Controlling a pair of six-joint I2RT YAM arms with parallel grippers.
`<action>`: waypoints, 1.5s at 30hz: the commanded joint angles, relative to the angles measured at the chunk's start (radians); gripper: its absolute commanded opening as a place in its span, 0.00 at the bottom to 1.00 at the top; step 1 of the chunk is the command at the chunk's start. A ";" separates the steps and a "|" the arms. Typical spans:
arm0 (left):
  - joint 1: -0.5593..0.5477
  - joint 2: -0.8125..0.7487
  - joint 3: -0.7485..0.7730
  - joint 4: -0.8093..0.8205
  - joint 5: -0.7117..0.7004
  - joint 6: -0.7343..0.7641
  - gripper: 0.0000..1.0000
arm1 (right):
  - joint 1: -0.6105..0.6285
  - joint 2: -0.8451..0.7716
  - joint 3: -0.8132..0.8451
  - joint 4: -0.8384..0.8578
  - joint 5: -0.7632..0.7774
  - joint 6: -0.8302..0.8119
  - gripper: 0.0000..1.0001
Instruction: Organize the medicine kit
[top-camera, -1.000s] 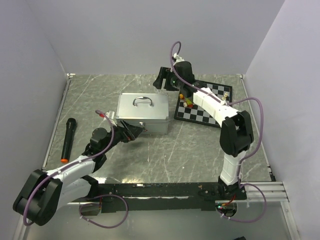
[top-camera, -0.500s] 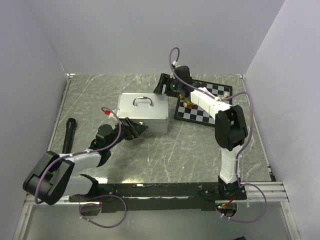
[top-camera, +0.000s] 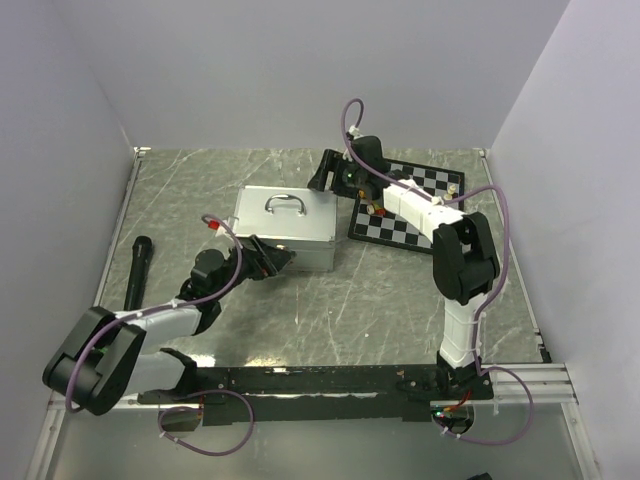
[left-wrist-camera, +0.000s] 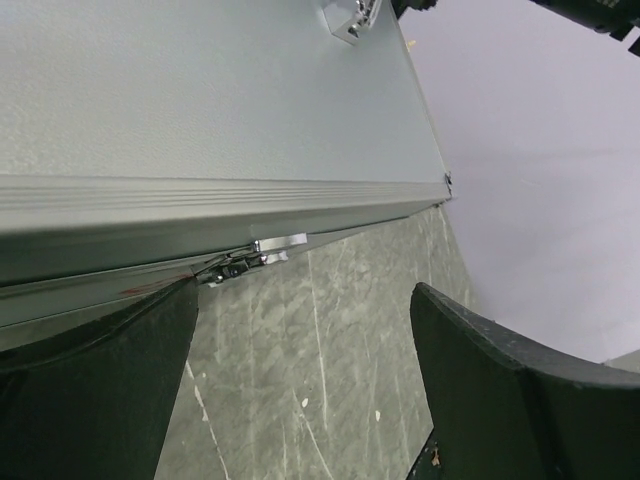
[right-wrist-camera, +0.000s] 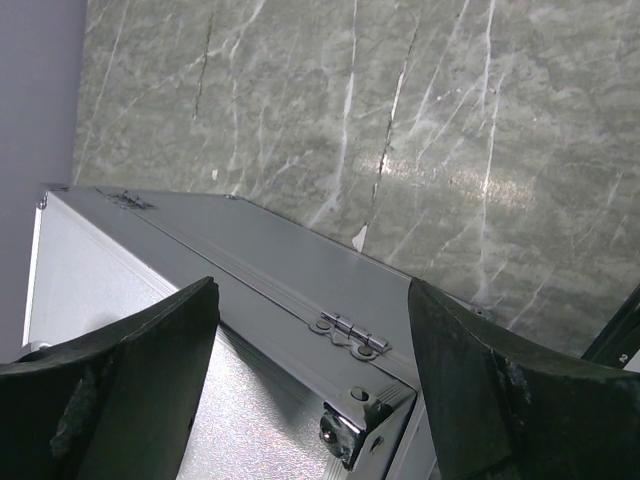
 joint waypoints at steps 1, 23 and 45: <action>-0.003 -0.066 -0.027 -0.051 -0.077 0.030 0.91 | 0.023 -0.082 -0.041 -0.019 -0.050 0.003 0.82; -0.010 0.077 -0.084 0.325 0.030 -0.022 0.88 | 0.040 -0.131 -0.130 0.038 -0.087 0.056 0.83; -0.013 -0.034 -0.148 0.312 0.007 -0.033 0.79 | 0.041 -0.140 -0.146 0.035 -0.078 0.063 0.84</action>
